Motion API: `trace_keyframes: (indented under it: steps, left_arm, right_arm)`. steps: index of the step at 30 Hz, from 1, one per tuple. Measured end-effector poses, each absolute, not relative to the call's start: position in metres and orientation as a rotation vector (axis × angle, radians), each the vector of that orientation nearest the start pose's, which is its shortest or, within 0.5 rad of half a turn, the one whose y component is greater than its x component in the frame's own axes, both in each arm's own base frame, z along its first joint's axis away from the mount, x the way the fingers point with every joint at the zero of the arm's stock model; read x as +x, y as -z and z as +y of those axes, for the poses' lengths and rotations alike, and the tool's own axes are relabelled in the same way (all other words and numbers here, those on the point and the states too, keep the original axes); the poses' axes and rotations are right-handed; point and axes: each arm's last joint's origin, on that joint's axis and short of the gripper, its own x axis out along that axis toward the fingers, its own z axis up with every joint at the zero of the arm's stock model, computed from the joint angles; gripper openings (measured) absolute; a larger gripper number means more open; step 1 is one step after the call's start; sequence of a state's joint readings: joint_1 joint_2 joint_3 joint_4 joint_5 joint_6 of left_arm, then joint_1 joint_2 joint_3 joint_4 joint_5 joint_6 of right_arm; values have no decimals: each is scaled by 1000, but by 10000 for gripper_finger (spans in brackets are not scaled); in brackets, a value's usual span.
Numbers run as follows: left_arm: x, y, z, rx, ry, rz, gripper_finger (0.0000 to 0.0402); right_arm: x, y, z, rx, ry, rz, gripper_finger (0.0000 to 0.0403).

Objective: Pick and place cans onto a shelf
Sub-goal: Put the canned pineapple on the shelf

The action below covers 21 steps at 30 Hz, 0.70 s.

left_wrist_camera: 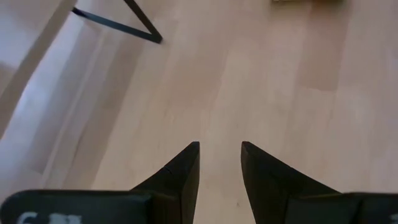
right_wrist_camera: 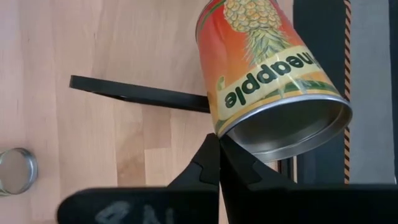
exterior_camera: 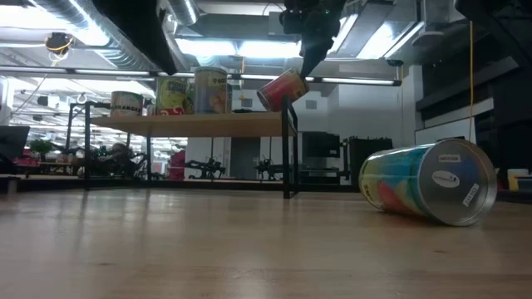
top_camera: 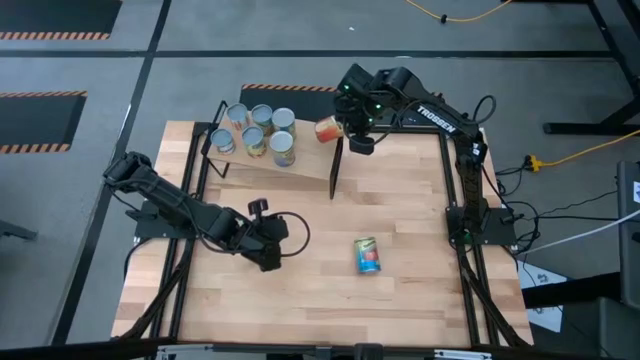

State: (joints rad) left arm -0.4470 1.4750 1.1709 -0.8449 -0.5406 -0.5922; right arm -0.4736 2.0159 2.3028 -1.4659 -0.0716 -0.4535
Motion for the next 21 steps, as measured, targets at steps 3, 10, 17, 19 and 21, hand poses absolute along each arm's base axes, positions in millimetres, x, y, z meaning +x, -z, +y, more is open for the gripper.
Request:
trace_keyframes:
  steps: [3, 10, 17, 19, 21]
  left_arm:
    - [265, -266, -105, -6, -387, 930, 111]
    - [268, -266, -97, 4, -404, 935, 111]
    - [268, -266, -96, 12, -415, 928, 111]
    - [268, -266, -96, 16, -421, 924, 111]
    - [268, -266, -96, 17, -422, 924, 111]
  right_arm:
    - [349, -380, -171, -86, 78, 1185, 0]
    - [351, -379, -165, -94, 59, 1190, 0]
    - [354, -379, -156, -96, 31, 1204, 0]
    - [355, -379, -153, -101, 22, 1203, 0]
    - [356, -378, -150, -105, 15, 1203, 0]
